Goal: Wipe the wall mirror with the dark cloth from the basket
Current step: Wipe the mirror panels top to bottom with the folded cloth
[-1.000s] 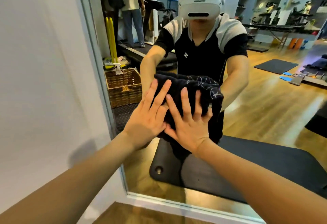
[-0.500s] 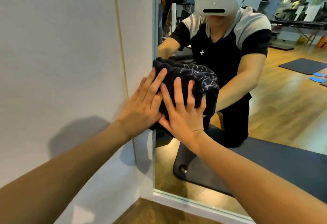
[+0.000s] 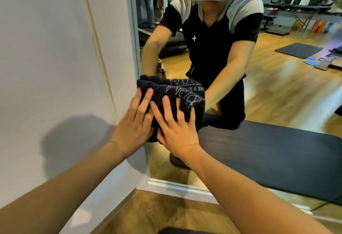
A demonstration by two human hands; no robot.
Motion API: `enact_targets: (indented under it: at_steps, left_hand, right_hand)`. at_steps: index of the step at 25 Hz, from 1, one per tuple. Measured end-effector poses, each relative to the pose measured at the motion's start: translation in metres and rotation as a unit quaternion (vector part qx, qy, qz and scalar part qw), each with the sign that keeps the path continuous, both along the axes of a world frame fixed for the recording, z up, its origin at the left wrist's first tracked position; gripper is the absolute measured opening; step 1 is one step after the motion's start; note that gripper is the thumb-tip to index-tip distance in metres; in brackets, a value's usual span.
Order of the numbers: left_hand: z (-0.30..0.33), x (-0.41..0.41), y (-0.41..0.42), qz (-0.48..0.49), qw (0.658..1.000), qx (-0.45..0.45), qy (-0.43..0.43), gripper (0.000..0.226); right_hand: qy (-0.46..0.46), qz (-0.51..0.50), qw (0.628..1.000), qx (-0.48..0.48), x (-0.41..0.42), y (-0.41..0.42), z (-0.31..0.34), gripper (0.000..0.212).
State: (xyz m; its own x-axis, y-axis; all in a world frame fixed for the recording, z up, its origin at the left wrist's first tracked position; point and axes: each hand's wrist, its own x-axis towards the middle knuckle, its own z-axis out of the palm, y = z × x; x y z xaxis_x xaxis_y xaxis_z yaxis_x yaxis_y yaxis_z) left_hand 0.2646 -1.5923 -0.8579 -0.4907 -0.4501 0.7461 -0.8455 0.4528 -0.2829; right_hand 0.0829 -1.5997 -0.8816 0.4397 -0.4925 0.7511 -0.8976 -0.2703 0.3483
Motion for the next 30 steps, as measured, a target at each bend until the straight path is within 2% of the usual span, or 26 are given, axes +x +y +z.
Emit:
enact_targets:
  at_steps: [4,9,13,17,21,27,30]
  left_hand:
    - [-0.011,-0.024,0.006,0.023,0.999,0.015,0.016,0.060]
    - [-0.002,-0.078,0.010,0.031,0.999,0.004,-0.043,0.058]
    - [-0.001,-0.164,0.012,0.004,0.994,-0.039,-0.098,0.063]
    - [-0.018,-0.246,0.006,-0.001,0.997,0.008,-0.075,0.062]
    - [-0.018,-0.356,0.009,-0.074,0.996,-0.030,-0.038,0.067]
    - [-0.017,-0.524,0.016,-0.141,0.988,-0.054,-0.008,0.061]
    - [-0.024,-0.576,0.020,-0.161,0.984,-0.071,0.002,0.054]
  right_hand:
    - [0.031,0.014,0.999,-0.012,-0.025,0.000,0.001,0.085]
    - [0.047,-0.004,0.999,-0.012,-0.090,0.010,0.006,0.090]
    - [0.046,-0.018,0.998,-0.032,-0.180,0.018,0.010,0.090]
    - [0.051,-0.018,0.997,-0.055,-0.274,0.028,0.016,0.092]
    - [0.052,-0.053,0.996,-0.057,-0.388,0.043,0.015,0.097]
    - [0.043,-0.086,0.994,-0.052,-0.550,0.065,0.010,0.091]
    - [0.035,-0.097,0.993,-0.054,-0.599,0.072,0.001,0.094]
